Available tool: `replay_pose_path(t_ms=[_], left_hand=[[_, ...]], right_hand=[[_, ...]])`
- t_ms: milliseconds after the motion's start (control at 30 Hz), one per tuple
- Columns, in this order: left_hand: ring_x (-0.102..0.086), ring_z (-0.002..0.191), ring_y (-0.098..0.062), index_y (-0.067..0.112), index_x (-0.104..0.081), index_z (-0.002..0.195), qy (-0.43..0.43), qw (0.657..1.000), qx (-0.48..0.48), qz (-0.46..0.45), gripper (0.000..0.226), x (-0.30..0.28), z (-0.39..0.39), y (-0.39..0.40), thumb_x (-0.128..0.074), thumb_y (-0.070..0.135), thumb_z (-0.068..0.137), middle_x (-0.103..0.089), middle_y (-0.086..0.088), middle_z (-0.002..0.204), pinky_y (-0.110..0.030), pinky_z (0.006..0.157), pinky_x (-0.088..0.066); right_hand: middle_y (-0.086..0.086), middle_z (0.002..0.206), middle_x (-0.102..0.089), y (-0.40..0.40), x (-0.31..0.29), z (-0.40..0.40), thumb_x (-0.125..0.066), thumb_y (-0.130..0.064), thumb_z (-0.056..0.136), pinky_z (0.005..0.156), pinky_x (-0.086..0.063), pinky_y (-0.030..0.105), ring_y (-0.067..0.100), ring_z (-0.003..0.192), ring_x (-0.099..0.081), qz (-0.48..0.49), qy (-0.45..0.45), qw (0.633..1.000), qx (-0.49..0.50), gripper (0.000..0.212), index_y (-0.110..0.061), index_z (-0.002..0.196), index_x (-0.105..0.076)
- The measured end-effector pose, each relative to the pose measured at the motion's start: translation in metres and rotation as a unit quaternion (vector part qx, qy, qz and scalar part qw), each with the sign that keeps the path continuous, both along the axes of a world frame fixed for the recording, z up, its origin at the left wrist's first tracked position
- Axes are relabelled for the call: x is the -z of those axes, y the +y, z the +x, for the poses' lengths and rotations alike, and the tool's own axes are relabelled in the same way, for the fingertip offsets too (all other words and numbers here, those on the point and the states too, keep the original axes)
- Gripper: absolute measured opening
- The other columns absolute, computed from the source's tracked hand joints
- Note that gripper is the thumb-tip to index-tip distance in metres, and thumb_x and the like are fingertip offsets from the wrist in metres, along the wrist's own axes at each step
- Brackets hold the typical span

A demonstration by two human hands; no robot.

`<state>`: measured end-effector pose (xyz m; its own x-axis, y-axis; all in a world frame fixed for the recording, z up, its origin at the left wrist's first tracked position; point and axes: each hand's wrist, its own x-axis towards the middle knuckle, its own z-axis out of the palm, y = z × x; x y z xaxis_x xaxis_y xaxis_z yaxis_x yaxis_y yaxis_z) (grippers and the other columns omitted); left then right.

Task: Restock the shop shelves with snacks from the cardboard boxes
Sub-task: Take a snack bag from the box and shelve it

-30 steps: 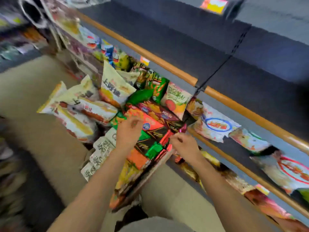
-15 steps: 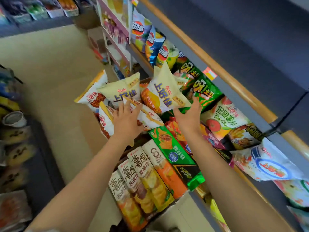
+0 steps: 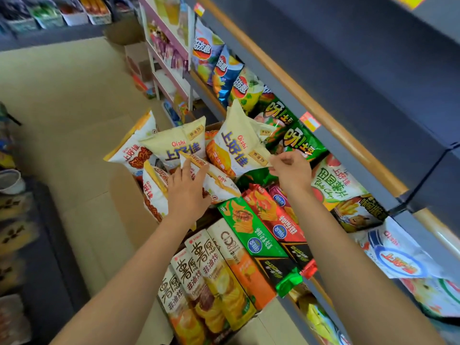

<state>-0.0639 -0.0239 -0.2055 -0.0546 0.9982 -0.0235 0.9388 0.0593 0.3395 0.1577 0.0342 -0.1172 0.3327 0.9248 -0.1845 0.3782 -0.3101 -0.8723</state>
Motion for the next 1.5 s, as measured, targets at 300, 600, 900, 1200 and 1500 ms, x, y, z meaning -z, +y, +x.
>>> replay_pose_path(t_ms=[300,600,900,1200,1500], left_hand=[[-0.041,0.131,-0.043,0.023,-0.045,0.144,-0.063,0.998,-0.014,0.012,0.058,-0.013,-0.005,0.007,-0.065,0.027,0.09,-0.027,-0.022,0.157,-0.052,0.105,-0.037],[-0.023,0.145,-0.02,0.023,-0.043,0.144,-0.292,0.955,-0.045,0.024,0.065,-0.057,0.006,0.008,-0.059,0.055,0.091,-0.029,-0.004,0.155,-0.047,0.116,-0.029],[-0.039,0.138,-0.006,0.037,-0.031,0.15,-0.523,0.852,0.031,0.011,0.104,-0.141,0.002,0.016,-0.083,0.062,0.063,-0.043,0.012,0.149,-0.033,0.111,-0.036],[-0.07,0.107,-0.029,0.03,-0.052,0.133,-0.72,0.681,-0.091,-0.095,0.095,-0.115,-0.045,-0.019,-0.092,0.027,0.047,-0.071,-0.005,0.121,-0.051,0.09,-0.056],[-0.074,0.092,-0.019,0.024,-0.057,0.127,-0.747,0.613,-0.259,0.012,0.08,-0.056,-0.105,-0.053,-0.088,0.022,0.053,-0.074,-0.004,0.113,-0.03,0.067,-0.059]], right_hand=[[0.0,0.076,-0.062,-0.014,-0.006,-0.015,-0.069,-0.012,0.092,0.08,-0.06,0.04,0.025,0.077,-0.07,0.033,0.019,0.999,-0.007,0.019,-0.016,0.078,-0.057],[-0.006,0.077,-0.056,-0.03,-0.107,0.019,-0.06,-0.006,0.095,0.065,-0.053,0.024,0.009,0.076,-0.06,0.27,0.076,0.96,-0.022,0.026,-0.024,0.078,-0.05],[0.008,0.065,-0.049,-0.012,-0.129,0.038,-0.059,-0.018,0.094,0.051,-0.048,0.032,0.021,0.057,-0.047,0.252,-0.002,0.968,-0.012,0.025,-0.028,0.076,-0.045],[0.011,0.084,-0.071,0.021,-0.07,-0.055,-0.064,-0.023,0.094,0.059,-0.059,0.043,0.031,0.067,-0.068,0.074,0.013,0.989,-0.126,0.017,-0.021,0.078,-0.058],[0.004,0.148,-0.049,0.09,0.009,-0.148,-0.05,-0.006,0.1,0.108,-0.042,0.034,0.022,0.133,-0.048,0.029,-0.141,0.959,-0.244,0.046,-0.018,0.144,-0.048]])
